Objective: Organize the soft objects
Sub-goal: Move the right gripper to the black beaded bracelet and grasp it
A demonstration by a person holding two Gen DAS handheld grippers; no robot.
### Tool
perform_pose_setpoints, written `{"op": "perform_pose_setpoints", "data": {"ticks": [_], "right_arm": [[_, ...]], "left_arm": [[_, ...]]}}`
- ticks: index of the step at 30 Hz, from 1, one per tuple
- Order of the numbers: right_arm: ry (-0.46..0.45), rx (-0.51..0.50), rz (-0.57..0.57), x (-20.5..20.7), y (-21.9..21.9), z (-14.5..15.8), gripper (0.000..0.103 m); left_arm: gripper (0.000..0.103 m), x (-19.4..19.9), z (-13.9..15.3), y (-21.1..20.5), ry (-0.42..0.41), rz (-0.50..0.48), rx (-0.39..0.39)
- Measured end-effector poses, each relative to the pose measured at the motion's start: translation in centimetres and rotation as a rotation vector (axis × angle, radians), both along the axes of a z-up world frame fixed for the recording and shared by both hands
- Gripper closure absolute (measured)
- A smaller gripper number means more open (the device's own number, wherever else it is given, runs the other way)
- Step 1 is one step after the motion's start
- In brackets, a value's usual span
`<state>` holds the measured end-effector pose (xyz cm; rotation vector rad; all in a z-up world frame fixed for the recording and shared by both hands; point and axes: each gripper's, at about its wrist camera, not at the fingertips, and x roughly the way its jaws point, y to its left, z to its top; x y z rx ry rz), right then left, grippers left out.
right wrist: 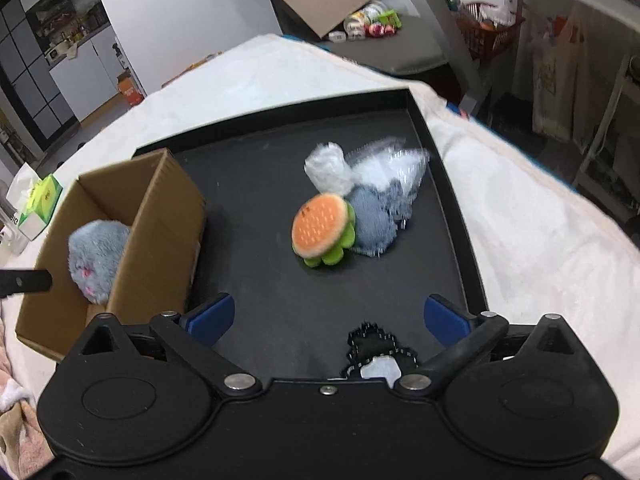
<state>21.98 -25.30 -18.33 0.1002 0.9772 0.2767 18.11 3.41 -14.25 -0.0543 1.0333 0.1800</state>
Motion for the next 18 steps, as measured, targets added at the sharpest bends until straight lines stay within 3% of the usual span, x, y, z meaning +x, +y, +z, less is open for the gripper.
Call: {"op": "perform_pose_setpoints", "data": {"ticks": [18], "right_arm": [[0.129,-0.125,0.010,0.5,-0.4,-4.7,0.003]], "left_arm": [[0.032,1.2,0.0,-3.1,0.034,-0.018,0.075]]}}
